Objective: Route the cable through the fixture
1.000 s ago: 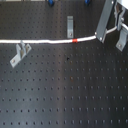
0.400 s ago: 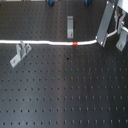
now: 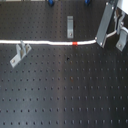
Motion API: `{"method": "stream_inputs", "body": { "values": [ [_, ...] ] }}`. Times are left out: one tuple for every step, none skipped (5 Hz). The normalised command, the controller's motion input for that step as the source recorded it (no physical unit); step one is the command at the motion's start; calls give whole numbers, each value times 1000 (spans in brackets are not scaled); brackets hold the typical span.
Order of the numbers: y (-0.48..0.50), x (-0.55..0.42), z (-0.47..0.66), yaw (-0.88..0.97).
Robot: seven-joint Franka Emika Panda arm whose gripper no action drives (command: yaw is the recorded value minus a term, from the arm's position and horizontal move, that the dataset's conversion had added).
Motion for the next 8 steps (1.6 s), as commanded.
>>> {"method": "stream_inputs", "body": {
  "values": [
    [44, -36, 216, -14],
    [79, -65, 182, -14],
    [83, -69, 170, -46],
    [169, -145, 192, -154],
    [161, -149, 131, -326],
    [131, -139, 180, -368],
    [141, -177, 254, -377],
    [152, -233, 293, -377]
  ]
}}
